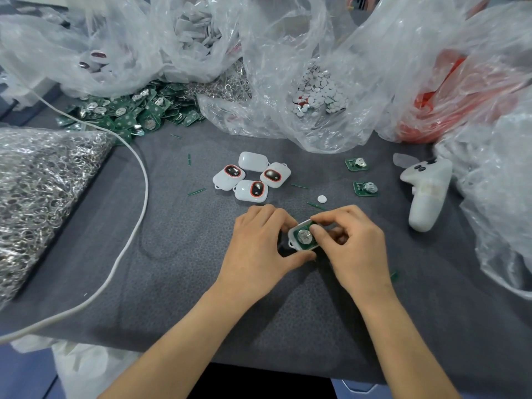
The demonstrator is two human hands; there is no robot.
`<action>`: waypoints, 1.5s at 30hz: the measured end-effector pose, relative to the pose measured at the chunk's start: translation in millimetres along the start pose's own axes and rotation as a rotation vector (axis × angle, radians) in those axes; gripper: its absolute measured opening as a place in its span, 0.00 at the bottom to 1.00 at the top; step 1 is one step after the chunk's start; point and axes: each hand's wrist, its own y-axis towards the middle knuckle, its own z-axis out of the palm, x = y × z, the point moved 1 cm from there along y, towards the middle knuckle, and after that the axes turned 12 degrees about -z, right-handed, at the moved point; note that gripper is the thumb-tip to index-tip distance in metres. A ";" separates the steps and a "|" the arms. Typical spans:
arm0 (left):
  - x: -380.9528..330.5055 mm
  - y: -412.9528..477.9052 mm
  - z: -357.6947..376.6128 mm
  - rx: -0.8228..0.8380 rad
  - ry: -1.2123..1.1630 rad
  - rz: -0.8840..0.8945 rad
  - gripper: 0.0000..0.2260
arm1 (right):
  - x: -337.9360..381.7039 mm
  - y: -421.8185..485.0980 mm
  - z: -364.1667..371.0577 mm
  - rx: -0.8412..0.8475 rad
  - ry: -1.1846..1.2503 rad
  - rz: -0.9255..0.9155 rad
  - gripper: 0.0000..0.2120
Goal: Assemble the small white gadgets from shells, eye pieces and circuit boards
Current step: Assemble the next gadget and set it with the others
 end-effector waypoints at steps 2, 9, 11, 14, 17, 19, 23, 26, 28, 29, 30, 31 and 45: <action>-0.1 -0.4 0.2 -0.003 0.001 0.001 0.18 | 0.6 -0.3 0.9 -0.009 0.000 -0.002 0.08; -2.7 -1.9 -1.8 0.011 0.012 0.027 0.19 | 1.9 -0.1 1.0 0.002 -0.016 -0.008 0.07; -3.7 -3.8 -2.0 0.015 0.009 0.078 0.17 | 2.6 0.2 0.7 0.005 -0.023 -0.013 0.06; -2.8 -5.4 -0.6 0.001 -0.031 0.105 0.11 | 2.6 0.1 0.4 0.019 -0.035 -0.018 0.05; -2.9 -4.9 -0.3 0.007 -0.119 0.090 0.06 | 0.1 0.5 1.5 0.017 -0.012 0.011 0.07; -4.6 -2.5 -2.0 0.023 -0.164 0.060 0.04 | -1.2 0.8 2.6 0.010 0.047 0.053 0.12; -8.1 6.2 -2.0 0.155 -0.147 -0.058 0.16 | 1.2 0.0 0.7 -0.030 0.150 0.035 0.21; -10.6 11.3 -3.9 0.225 -0.130 -0.062 0.13 | 3.6 -0.8 -2.1 -0.038 0.226 0.015 0.22; -11.4 10.2 -4.8 0.226 -0.136 -0.078 0.08 | 4.7 -1.0 -3.4 -0.044 0.291 0.019 0.21; -11.6 8.9 -4.0 0.223 -0.153 -0.081 0.08 | 5.2 -1.1 -4.1 -0.057 0.328 0.022 0.20; -11.2 7.2 -2.4 0.220 -0.192 -0.075 0.09 | 5.4 -1.1 -4.8 -0.073 0.371 0.028 0.19; -11.3 4.7 -1.3 0.212 -0.243 -0.057 0.10 | 5.9 -1.1 -5.4 -0.090 0.421 0.038 0.18; -26.5 8.5 18.8 0.239 -0.830 -0.346 0.10 | 5.1 0.5 -12.0 -0.064 0.476 0.129 0.10</action>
